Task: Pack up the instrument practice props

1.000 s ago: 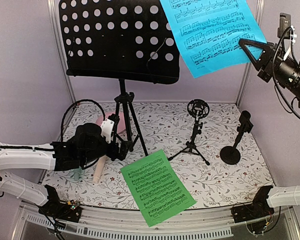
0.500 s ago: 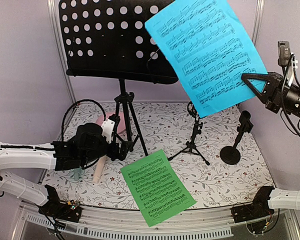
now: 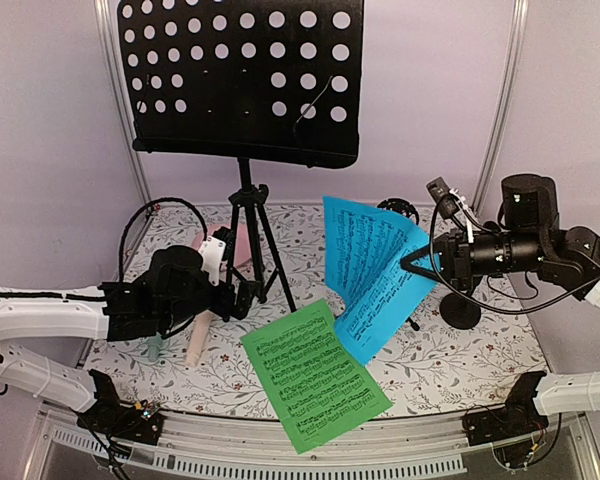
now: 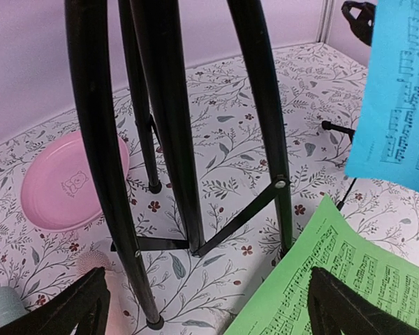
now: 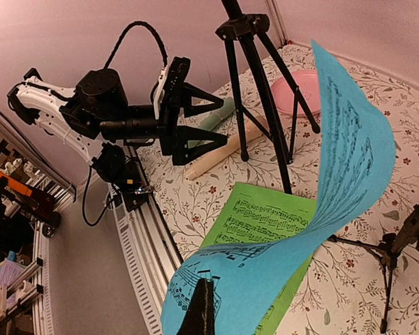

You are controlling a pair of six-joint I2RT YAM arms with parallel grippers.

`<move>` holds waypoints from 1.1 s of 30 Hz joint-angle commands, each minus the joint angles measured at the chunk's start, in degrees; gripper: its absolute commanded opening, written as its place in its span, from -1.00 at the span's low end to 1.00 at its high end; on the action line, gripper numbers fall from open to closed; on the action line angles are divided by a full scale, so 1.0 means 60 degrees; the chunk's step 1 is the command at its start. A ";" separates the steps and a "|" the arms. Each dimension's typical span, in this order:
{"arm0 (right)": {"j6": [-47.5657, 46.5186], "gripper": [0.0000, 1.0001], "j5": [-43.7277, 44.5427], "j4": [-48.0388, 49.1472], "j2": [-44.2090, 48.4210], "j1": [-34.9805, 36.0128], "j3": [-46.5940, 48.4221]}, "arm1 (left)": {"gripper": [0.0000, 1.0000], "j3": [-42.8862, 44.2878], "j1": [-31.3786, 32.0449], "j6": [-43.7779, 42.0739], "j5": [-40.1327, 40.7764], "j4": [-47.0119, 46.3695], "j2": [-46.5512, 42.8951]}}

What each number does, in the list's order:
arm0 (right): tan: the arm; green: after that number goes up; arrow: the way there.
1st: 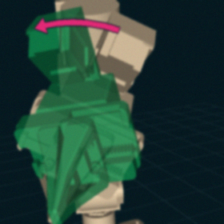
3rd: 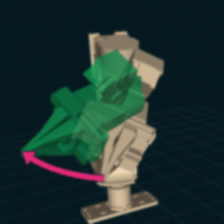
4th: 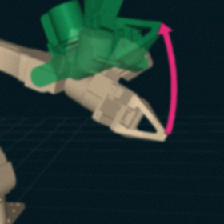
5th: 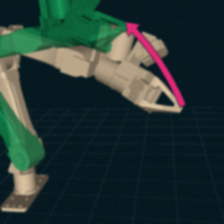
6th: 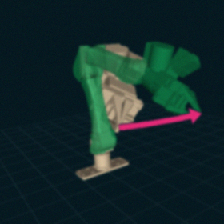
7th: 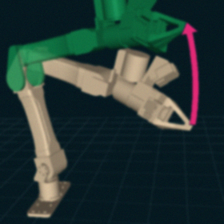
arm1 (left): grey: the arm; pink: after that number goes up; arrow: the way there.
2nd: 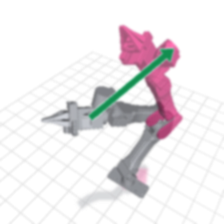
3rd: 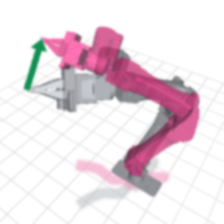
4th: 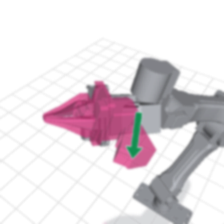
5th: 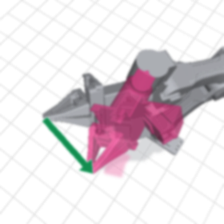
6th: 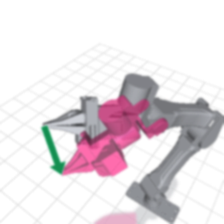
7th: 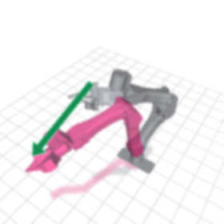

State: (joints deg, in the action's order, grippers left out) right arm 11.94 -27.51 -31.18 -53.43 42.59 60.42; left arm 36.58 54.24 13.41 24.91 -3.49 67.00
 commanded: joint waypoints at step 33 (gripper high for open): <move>0.1480 -1.00 -0.1619 -0.0983 -0.3931 0.1259 0.2537 | 0.99 0.0459 -0.0118 0.0014 0.0203 0.0296 0.0026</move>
State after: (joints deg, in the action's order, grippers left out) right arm 19.68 -33.78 -32.51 -74.11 43.24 68.14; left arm 37.91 54.24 13.54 25.02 -2.13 67.18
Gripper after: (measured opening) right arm 0.010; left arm 0.993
